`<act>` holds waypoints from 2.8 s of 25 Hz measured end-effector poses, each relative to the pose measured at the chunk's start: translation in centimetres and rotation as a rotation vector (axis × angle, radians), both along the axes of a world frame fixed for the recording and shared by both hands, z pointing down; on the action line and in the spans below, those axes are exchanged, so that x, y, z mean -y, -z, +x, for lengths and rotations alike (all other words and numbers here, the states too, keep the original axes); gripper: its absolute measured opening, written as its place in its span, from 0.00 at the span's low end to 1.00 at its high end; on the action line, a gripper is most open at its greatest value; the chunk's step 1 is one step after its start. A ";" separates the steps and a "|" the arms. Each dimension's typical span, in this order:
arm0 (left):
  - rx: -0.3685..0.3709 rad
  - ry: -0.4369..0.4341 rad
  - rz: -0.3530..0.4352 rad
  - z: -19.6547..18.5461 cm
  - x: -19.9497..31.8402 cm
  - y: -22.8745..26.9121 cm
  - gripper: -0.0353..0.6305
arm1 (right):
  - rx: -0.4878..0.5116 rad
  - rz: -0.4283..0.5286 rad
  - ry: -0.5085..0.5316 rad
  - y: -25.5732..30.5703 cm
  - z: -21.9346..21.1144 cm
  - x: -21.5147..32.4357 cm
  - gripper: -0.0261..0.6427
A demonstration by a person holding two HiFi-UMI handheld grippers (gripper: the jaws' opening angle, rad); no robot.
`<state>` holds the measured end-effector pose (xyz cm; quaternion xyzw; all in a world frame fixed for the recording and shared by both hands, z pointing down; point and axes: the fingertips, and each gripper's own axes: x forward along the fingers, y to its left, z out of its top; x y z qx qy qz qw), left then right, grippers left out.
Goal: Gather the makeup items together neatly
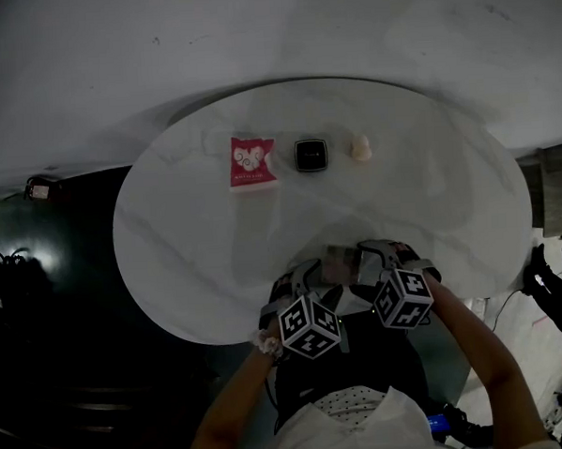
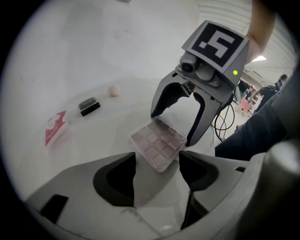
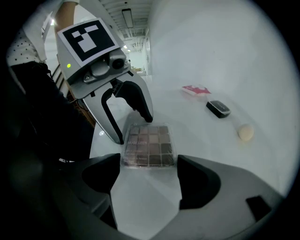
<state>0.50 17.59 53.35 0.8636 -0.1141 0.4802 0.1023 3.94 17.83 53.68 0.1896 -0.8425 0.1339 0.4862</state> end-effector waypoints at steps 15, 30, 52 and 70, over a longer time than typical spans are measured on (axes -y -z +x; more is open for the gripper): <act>0.021 0.007 -0.001 0.5 -0.1 -0.1 0.54 | 0.003 0.005 0.007 0.0 -0.2 0.1 0.64; -0.002 0.033 0.002 0.9 0.0 0.2 0.54 | 0.034 0.013 -0.026 0.2 -0.2 0.4 0.62; -0.068 0.013 0.052 2.6 3.9 2.7 0.53 | 0.002 0.052 -0.065 2.5 1.6 4.2 0.62; -0.101 -0.024 0.083 7.3 7.0 4.9 0.53 | -0.017 0.086 -0.117 4.5 6.4 7.2 0.62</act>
